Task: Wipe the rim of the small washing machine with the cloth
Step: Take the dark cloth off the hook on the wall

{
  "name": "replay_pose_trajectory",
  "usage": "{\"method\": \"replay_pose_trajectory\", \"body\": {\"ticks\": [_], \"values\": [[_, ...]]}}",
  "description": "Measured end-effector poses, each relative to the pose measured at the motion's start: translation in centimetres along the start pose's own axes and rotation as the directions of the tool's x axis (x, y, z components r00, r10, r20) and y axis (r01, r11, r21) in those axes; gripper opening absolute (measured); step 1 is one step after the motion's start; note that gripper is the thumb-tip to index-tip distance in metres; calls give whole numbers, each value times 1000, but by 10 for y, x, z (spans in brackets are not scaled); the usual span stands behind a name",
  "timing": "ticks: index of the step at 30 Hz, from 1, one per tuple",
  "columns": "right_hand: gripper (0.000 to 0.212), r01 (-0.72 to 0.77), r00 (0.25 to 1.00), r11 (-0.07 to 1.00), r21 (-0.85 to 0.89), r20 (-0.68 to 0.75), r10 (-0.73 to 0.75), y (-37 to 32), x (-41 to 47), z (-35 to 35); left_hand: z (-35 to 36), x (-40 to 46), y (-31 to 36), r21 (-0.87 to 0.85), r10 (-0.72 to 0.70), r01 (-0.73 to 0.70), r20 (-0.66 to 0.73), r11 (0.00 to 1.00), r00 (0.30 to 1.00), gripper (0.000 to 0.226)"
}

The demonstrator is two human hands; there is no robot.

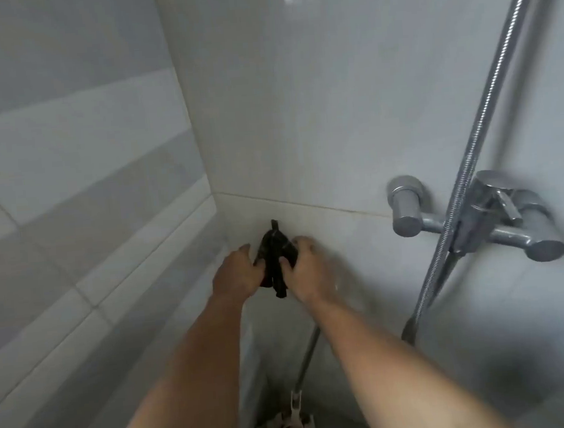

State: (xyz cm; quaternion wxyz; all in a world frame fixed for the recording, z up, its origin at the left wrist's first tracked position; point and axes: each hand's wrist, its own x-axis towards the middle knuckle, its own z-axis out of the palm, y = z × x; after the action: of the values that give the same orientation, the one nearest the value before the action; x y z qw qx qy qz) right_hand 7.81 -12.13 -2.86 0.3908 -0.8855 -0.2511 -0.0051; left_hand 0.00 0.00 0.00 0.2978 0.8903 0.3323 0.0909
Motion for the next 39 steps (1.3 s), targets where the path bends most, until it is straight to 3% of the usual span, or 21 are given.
{"method": "replay_pose_trajectory", "body": {"ticks": [3, 7, 10, 13, 21, 27, 32, 35, 39], "values": [[36, -52, 999, 998, 19, -5, 52, -4, 10, 11, 6, 17, -1, -157, 17, -7, 59, 988, 998, 44], [23, -83, 997, 992, 97, 4, 83, -8, 13, 18, 9, 26, -3, -272, -14, 16, 9, 962, 1000, 17], [11, -87, 996, 985, 150, 13, 86, -12, 8, 10, 2, 17, 0, -319, -40, 44, 17, 947, 999, 30], [12, -95, 995, 968, 233, 26, 92, -13, -5, 0, -7, -4, 5, -322, -32, 36, 19, 946, 999, 36], [6, -108, 991, 921, 376, -36, 131, 1, -94, -52, -19, -99, 21, -251, 41, -33, 26, 967, 999, 35], [6, -199, 964, 943, 267, -122, 237, 39, -191, -121, -4, -184, 36, -119, 154, -132, 191, 984, 969, 25], [14, -269, 962, 960, 81, -12, 271, 78, -260, -173, 23, -246, 64, -66, 228, -219, 375, 973, 899, 18], [13, -301, 953, 953, 24, -35, 302, 98, -292, -203, 44, -270, 85, -48, 234, -239, 462, 970, 856, 15], [9, -324, 938, 944, -56, -147, 313, 120, -324, -237, 77, -294, 114, -45, 188, -195, 531, 980, 826, 30]]}}
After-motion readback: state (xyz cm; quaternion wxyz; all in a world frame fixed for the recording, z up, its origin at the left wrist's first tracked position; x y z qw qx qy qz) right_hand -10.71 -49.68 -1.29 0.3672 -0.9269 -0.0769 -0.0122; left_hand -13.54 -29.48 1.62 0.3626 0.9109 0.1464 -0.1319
